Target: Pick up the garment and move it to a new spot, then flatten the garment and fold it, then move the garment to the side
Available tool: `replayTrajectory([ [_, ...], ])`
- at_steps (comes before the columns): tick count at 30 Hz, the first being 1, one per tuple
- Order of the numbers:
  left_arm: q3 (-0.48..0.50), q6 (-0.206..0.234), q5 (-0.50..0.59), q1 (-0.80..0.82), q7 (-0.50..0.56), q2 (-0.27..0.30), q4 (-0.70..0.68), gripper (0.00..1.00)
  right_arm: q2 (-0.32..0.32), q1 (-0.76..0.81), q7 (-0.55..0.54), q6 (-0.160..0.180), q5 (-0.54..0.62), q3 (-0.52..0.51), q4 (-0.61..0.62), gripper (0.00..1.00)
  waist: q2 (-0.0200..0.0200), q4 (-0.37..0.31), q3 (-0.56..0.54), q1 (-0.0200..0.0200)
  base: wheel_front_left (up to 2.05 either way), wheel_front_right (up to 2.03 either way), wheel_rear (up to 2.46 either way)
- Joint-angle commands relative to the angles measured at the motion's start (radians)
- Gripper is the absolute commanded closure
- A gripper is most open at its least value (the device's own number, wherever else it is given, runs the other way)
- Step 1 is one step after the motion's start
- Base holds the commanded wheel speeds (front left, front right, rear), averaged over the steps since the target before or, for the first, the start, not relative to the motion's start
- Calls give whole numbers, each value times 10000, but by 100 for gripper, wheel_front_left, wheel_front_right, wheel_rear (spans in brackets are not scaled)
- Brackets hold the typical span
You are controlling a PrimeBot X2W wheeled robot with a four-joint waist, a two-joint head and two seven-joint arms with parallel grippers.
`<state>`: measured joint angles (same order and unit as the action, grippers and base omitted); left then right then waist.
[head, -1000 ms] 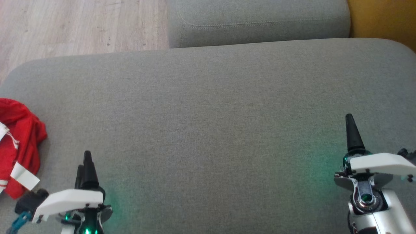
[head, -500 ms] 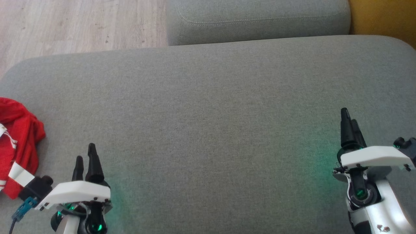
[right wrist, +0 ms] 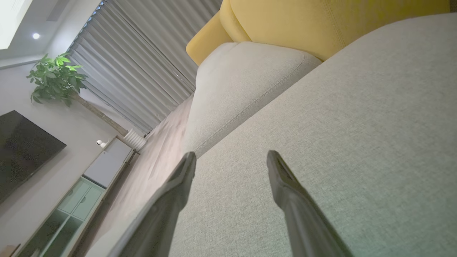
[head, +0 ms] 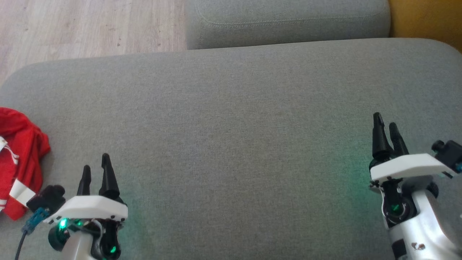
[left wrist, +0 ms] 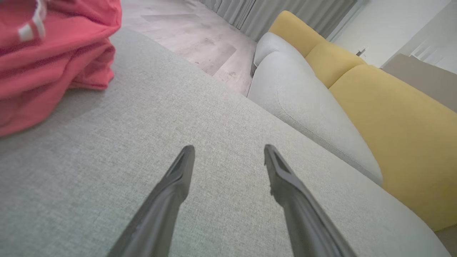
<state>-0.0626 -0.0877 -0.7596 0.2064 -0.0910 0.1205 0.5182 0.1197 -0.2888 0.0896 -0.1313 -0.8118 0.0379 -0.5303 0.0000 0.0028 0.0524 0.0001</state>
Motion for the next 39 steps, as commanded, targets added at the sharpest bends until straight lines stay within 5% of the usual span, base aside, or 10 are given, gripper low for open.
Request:
replayTrajectory([
  [1, 135, 70, 440, 645, -183, 303, -155, 0, 214, -742, 189, 3, 454, 204, 211, 0, 0, 5, 7, -1, 0, 0, 0],
  [39, 49, 567, 4804, 1323, -1298, 532, 1051, 0, 204, -1597, 1310, 5, 5239, 339, -1053, 0, 0, 133, -43, -1, 0, 0, 0],
])
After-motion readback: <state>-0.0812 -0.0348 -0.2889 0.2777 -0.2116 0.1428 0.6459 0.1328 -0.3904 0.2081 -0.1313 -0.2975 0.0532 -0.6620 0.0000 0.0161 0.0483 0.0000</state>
